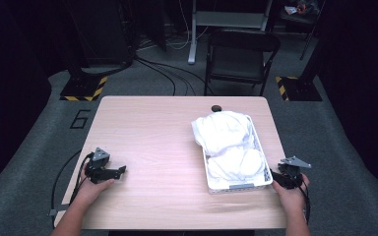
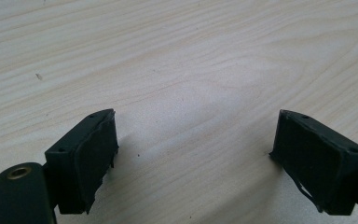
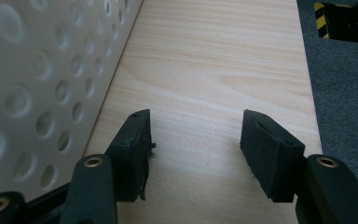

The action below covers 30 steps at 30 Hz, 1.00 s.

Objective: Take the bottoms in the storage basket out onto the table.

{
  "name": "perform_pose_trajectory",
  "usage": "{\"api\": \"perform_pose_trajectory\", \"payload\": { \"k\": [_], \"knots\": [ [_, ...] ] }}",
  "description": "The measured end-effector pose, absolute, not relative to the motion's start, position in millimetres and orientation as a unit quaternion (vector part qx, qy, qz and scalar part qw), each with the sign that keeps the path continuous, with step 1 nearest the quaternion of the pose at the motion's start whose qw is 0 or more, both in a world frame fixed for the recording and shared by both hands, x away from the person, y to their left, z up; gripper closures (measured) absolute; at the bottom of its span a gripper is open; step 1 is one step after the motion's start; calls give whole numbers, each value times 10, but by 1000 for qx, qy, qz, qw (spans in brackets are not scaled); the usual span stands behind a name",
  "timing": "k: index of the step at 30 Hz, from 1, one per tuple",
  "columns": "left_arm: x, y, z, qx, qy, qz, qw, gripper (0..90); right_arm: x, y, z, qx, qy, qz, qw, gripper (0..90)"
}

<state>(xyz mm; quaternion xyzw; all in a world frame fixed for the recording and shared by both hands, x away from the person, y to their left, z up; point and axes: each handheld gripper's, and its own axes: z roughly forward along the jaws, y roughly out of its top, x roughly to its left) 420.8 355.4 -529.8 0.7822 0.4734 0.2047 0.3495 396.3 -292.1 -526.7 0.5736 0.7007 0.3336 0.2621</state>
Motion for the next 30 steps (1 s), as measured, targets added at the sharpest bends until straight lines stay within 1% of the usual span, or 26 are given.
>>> {"api": "perform_pose_trajectory", "payload": {
  "k": [30],
  "knots": [
    [4217,3555,-5299,783,471,206,350,134,3973,-2926,-5264,571,703,335,260,427]
  ]
}}
